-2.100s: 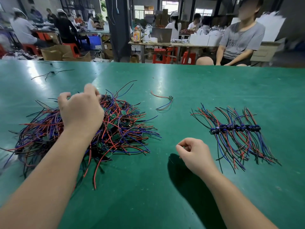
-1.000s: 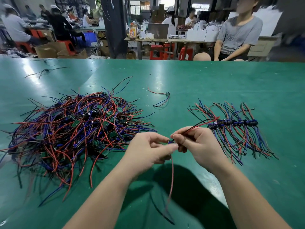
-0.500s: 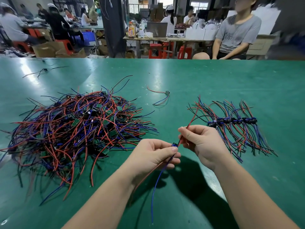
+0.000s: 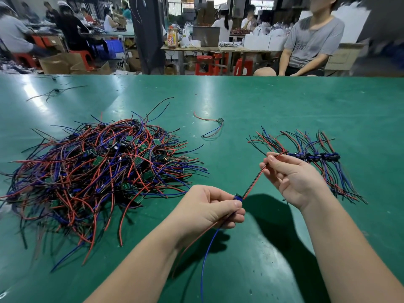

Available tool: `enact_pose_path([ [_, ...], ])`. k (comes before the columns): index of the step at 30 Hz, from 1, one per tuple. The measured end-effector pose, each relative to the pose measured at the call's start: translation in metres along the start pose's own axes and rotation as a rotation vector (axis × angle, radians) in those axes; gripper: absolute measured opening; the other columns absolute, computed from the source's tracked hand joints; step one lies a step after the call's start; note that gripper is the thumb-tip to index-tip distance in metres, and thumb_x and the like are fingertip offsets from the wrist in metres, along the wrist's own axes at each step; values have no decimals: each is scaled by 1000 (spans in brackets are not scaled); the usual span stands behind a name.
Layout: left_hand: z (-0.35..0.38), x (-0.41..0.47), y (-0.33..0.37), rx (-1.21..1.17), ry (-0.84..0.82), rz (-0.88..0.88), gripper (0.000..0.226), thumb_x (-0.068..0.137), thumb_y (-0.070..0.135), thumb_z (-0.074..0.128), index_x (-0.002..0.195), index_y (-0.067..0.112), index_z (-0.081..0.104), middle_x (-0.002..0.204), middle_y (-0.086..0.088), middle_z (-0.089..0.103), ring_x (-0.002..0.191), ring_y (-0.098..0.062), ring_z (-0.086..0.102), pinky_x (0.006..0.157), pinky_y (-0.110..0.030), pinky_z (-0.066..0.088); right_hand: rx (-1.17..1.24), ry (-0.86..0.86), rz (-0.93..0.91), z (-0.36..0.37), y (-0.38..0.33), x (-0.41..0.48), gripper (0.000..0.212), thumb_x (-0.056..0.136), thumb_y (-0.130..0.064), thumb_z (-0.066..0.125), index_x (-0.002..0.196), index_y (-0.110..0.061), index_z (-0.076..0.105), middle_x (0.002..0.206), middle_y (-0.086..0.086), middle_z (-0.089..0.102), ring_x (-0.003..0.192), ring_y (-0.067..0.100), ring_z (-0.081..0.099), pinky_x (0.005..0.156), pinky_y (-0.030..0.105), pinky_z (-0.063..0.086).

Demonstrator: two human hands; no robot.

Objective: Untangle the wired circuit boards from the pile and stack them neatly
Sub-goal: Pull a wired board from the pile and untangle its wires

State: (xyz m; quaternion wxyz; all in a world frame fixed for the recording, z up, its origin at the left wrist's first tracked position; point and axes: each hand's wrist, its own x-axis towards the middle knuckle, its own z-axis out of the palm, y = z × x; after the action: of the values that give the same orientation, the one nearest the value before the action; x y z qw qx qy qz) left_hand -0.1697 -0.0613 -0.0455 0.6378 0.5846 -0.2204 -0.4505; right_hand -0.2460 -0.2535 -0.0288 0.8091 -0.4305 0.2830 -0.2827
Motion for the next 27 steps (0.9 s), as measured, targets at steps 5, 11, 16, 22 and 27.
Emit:
enact_pose_path([
  [5, -1, -3, 2, 11, -4, -22, 4, 85, 5, 67, 85, 2, 66, 81, -15, 74, 65, -15, 70, 58, -21, 55, 47, 48, -33, -4, -2, -1, 7, 84, -2, 62, 79, 1, 59, 57, 8, 67, 56, 18, 69, 48, 18, 53],
  [11, -3, -5, 3, 21, -17, -31, 4, 83, 6, 68, 86, 3, 66, 83, -14, 74, 68, -16, 71, 58, -22, 55, 36, 89, -30, -5, -2, 0, 21, 92, -6, 56, 72, 2, 58, 49, 4, 61, 50, 14, 67, 44, 15, 50],
  [16, -4, -5, 5, 95, 34, 29, 20, 62, 36, 77, 73, 19, 75, 70, 5, 69, 60, -3, 58, 54, -16, 44, 22, -31, -11, 1, 8, 1, 32, 99, -29, 45, 86, -5, 62, 60, 6, 66, 58, 16, 68, 53, 21, 55],
  [22, -9, -5, 16, -473, -7, 48, 12, 61, 25, 73, 66, 14, 75, 63, 1, 67, 50, -6, 59, 51, -15, 51, -491, -366, -109, 22, 45, -20, 40, 74, -4, 72, 113, -3, 62, 77, 8, 68, 68, 17, 62, 68, 23, 52],
  [27, -10, -4, 19, -549, 181, 0, 13, 57, 24, 72, 66, 14, 72, 67, 1, 72, 44, -2, 60, 41, -14, 49, -305, -435, -319, 43, 55, -37, 37, 55, -12, 79, 92, -16, 71, 70, 2, 67, 67, 11, 63, 66, 19, 51],
])
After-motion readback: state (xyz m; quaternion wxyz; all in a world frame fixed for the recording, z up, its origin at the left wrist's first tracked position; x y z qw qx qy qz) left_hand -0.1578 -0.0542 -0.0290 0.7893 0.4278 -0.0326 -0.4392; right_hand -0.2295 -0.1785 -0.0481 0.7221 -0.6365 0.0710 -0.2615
